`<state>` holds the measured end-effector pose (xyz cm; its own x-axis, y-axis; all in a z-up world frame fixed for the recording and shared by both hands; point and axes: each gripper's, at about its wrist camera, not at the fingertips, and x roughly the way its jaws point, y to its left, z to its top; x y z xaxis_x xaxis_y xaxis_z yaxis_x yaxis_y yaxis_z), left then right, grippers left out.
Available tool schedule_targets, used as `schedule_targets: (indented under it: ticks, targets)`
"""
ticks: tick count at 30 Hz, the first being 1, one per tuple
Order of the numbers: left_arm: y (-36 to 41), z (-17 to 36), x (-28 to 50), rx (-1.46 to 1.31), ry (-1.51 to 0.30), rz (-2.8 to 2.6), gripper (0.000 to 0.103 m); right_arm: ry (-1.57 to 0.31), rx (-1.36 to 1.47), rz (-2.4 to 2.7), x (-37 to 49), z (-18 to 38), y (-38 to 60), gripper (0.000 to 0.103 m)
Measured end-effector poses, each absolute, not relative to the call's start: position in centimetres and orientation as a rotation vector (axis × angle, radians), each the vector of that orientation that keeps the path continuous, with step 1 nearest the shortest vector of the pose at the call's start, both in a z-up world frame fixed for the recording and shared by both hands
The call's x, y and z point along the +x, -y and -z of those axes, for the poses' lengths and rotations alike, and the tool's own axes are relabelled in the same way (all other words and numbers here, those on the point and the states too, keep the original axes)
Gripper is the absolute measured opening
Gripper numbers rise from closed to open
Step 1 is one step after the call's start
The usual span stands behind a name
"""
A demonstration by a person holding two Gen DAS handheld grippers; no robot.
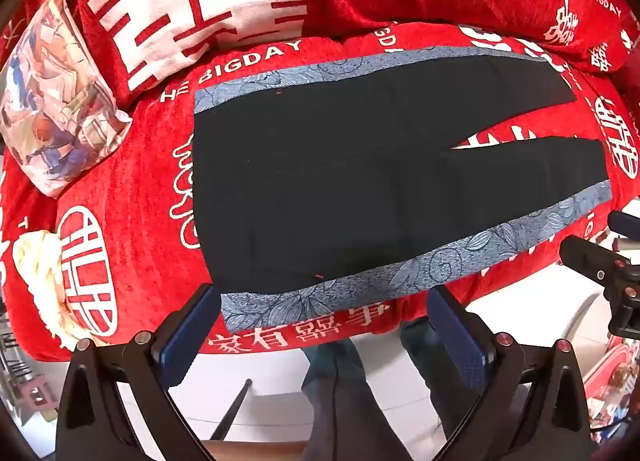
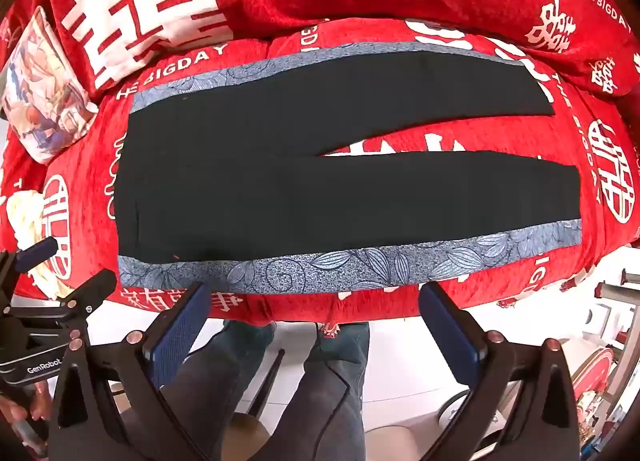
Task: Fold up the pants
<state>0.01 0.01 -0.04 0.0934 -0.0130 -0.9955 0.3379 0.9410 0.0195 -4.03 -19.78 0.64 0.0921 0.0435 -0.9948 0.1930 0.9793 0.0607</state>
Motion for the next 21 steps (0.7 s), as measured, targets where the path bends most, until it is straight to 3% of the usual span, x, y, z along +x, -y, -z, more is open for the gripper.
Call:
schedule_targets:
  ticks: [21]
  targets:
    - [0.15,0.28,0.53,0.217,-1.523,0.329,0.103,-1.466,0.196,0.123,-3.59,-1.17,19.88,0.103]
